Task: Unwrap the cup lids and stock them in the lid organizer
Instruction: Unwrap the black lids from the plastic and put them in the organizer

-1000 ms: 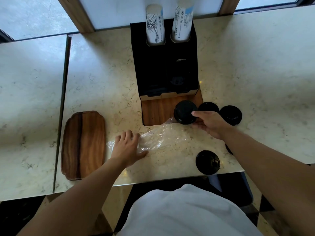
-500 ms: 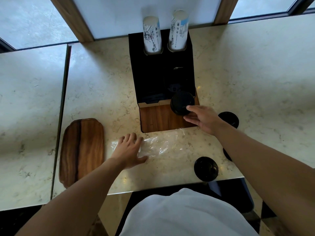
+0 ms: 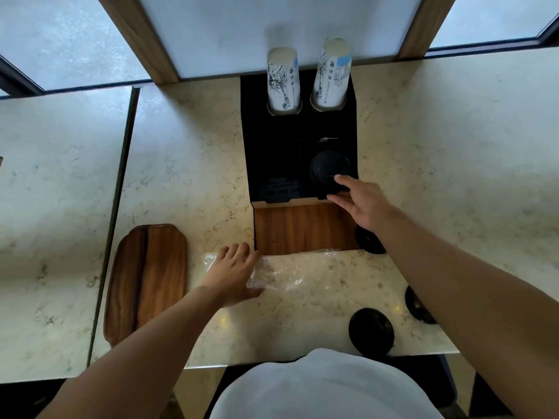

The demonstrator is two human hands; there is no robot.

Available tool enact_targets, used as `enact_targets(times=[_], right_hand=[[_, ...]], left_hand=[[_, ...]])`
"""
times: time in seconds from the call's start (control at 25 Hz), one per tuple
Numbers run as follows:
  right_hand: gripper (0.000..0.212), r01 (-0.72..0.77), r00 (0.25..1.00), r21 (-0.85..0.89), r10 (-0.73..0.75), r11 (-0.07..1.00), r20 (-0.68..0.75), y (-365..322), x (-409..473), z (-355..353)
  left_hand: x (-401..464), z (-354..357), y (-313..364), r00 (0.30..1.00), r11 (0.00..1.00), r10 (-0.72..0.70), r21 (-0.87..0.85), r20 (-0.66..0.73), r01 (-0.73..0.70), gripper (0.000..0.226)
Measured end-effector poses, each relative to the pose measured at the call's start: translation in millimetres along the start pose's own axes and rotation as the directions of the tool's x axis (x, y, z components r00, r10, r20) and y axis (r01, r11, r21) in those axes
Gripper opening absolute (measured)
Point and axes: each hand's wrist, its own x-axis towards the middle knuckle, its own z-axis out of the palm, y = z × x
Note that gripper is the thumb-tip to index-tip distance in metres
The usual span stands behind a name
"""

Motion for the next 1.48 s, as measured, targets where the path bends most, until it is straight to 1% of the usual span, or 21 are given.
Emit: enact_targets(times=[0.08,0.2,0.4,0.56,0.8,1.0,1.2,1.4,1.48], right_hand=[[0.049,0.005,1.0,-0.033,-0.006,0.999,-0.03,-5,11,7],[0.054,0.031,0.996,-0.1,-0.04,0.995,-0.081,-7,27,17],[0.065,0.038,0.986,-0.141,-0.06,0.989,-0.158,0,38,30],[0.061,0.009,0.978,-0.206,-0.052,0.978,-0.202,2,40,30],[0.052,-0.077,0.964,-0.314,-0.009,0.946,-0.265,1,41,40],[0.053,-0.098,0.96,-0.406,-0.022,0.909,-0.281,-4,43,47],[0.051,-0.103,0.959,-0.41,-0.019,0.906,-0.282,-5,41,52],[0.052,-0.067,0.964,-0.394,-0.042,0.917,-0.262,5,47,50],[0.049,-0.075,0.965,-0.422,-0.041,0.904,-0.26,3,45,49]], left_hand=[[4,1,-3,1.0,1.0,-0.005,-0.01,-0.012,0.005,0.088],[10,2,-8,1.0,1.0,0.0,0.019,0.011,0.0,0.091],[20,-1,-15,1.0,0.999,0.027,0.044,0.013,-0.027,0.094],[21,0,-13,1.0,0.998,0.025,0.062,-0.006,-0.025,0.093],[19,1,-13,0.998,0.998,0.035,0.052,-0.048,-0.032,0.089],[20,2,-14,0.998,0.999,0.034,0.042,-0.049,-0.032,0.088],[20,5,-14,0.998,0.999,0.026,0.032,-0.056,-0.024,0.087],[20,5,-14,0.998,0.999,0.025,0.033,-0.054,-0.024,0.086],[20,4,-14,0.998,0.999,0.028,0.029,-0.057,-0.026,0.086]])
